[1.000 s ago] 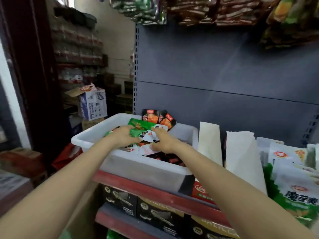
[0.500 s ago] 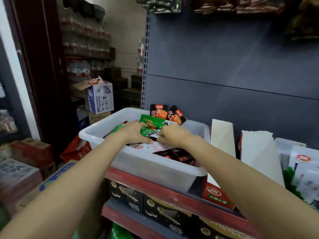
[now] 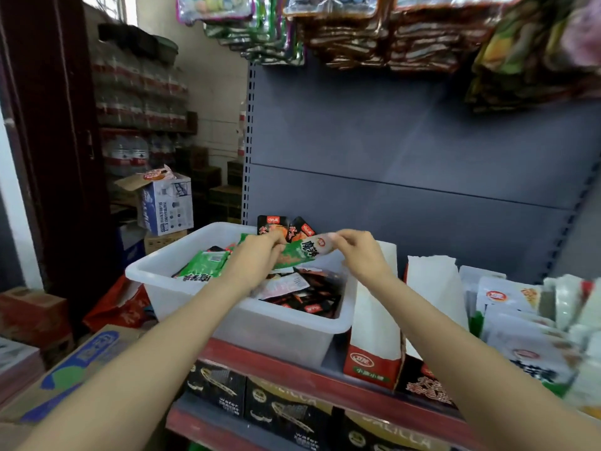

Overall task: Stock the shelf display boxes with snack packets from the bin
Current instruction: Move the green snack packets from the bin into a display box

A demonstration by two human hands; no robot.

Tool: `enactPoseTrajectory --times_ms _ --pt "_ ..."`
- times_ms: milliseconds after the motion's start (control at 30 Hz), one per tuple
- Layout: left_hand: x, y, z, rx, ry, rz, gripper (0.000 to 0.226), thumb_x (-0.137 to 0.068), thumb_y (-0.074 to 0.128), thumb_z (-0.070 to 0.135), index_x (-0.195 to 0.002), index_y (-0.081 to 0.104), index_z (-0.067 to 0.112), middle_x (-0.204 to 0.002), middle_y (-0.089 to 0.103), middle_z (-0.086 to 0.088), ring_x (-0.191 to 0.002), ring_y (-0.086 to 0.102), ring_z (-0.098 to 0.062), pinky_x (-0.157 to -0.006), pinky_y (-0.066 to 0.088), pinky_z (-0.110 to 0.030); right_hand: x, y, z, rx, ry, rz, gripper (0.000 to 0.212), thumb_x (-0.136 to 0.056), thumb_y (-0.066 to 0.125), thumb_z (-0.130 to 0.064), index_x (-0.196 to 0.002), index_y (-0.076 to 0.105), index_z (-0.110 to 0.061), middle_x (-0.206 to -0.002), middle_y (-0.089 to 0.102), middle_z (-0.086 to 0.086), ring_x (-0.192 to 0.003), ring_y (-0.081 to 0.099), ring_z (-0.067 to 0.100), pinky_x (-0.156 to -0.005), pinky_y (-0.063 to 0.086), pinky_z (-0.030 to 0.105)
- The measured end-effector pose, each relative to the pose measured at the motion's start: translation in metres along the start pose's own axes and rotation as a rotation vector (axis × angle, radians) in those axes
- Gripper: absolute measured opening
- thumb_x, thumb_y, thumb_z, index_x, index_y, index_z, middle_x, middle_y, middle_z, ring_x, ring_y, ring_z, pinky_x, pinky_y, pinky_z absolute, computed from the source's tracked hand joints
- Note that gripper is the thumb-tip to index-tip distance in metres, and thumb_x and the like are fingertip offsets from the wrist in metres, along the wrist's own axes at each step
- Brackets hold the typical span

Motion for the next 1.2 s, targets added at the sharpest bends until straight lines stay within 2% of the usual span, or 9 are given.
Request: enactPoseTrajectory --times_ms 67,167,333,467,600,733,967,1067,1200 --pt "0.004 0.000 0.022 0.000 0.038 0.083 0.014 -0.097 0.046 0.022 -0.102 0.056 0.015 -0.084 0.067 -0.009 -0.078 0.060 -0.031 -0.062 0.041 -0.033 0.006 -0.013 0.000 -0.209 0.183 0.081 0.041 -0.095 0.052 -0.035 -0.125 0.053 -0.007 -0.119 0.057 0.009 -0.105 0.054 0.022 -0.088 0.051 0.029" --pt "0.009 0.000 0.055 -0.002 0.110 0.168 0.013 -0.095 0.049 0.022 -0.101 0.057 0.013 -0.077 0.066 -0.014 -0.073 0.060 -0.035 -0.059 0.039 -0.036 0.023 -0.032 -0.007 -0.604 0.474 -0.029 0.063 -0.091 0.057 -0.041 -0.134 0.040 0.002 -0.128 0.049 0.016 -0.106 0.053 0.026 -0.060 0.053 0.013" --pt "0.010 0.010 0.106 0.201 0.345 0.038 0.008 -0.091 0.057 0.022 -0.095 0.062 0.017 -0.080 0.070 -0.004 -0.076 0.064 -0.029 -0.065 0.047 -0.039 0.047 -0.078 -0.018 -0.949 0.388 -0.046 0.021 -0.098 0.046 -0.016 -0.087 0.054 -0.001 -0.090 0.063 0.017 -0.086 0.066 0.033 -0.086 0.054 0.042" --pt "0.009 0.019 0.137 0.323 0.371 0.008 0.015 -0.090 0.059 0.025 -0.104 0.064 0.021 -0.094 0.071 0.009 -0.087 0.066 -0.014 -0.076 0.049 -0.034 0.062 -0.116 -0.011 -0.926 0.347 0.020 0.017 -0.098 0.042 -0.010 -0.099 0.051 0.005 -0.100 0.058 0.026 -0.083 0.068 0.034 -0.073 0.059 0.035" --pt "0.011 0.023 0.181 0.594 0.334 0.019 0.015 -0.088 0.061 0.007 -0.098 0.066 0.016 -0.092 0.071 0.007 -0.086 0.063 0.003 -0.080 0.048 -0.015 0.078 -0.153 0.001 -0.749 0.260 -0.053 0.025 -0.097 0.050 -0.029 -0.111 0.057 -0.010 -0.106 0.068 0.015 -0.095 0.069 0.026 -0.080 0.056 0.032" --pt "0.007 0.030 0.210 0.776 0.141 0.086 0.020 -0.087 0.055 0.003 -0.090 0.062 0.022 -0.070 0.067 0.016 -0.067 0.060 0.009 -0.068 0.047 -0.017 0.088 -0.185 0.015 -0.483 0.235 0.058 0.026 -0.094 0.056 -0.024 -0.119 0.056 -0.018 -0.111 0.066 0.005 -0.102 0.065 0.022 -0.075 0.053 0.027" --pt "0.007 0.054 0.251 0.930 0.039 -0.150 0.025 -0.089 0.056 0.000 -0.078 0.055 0.022 -0.080 0.068 -0.001 -0.079 0.063 -0.013 -0.076 0.054 -0.034 0.094 -0.233 0.039 -0.167 0.152 0.309 0.007 -0.089 0.060 -0.002 -0.092 0.058 -0.008 -0.099 0.066 0.022 -0.082 0.067 0.026 -0.060 0.056 0.030" --pt "0.007 0.063 0.259 0.877 0.013 -0.228 0.022 -0.089 0.059 0.001 -0.076 0.053 0.019 -0.088 0.066 -0.008 -0.087 0.064 -0.024 -0.075 0.057 -0.036 0.098 -0.240 0.044 0.068 0.110 0.321 0.007 -0.086 0.065 -0.007 -0.086 0.058 -0.006 -0.090 0.066 0.013 -0.084 0.066 0.030 -0.072 0.057 0.047" --pt "0.008 0.062 0.267 0.849 0.055 -0.190 0.013 -0.086 0.065 0.008 -0.094 0.057 0.014 -0.094 0.066 -0.005 -0.087 0.061 -0.018 -0.076 0.054 -0.034 0.103 -0.242 0.051 0.215 0.166 0.198 0.009 -0.083 0.069 -0.008 -0.086 0.060 -0.007 -0.095 0.069 0.012 -0.087 0.066 0.028 -0.079 0.055 0.048"
Point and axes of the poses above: each hand's wrist, its own x-axis away from the middle knuckle, its own y-axis out of the palm, z = x × y, the point moved 2 cm from there along -x, towards the middle knuckle
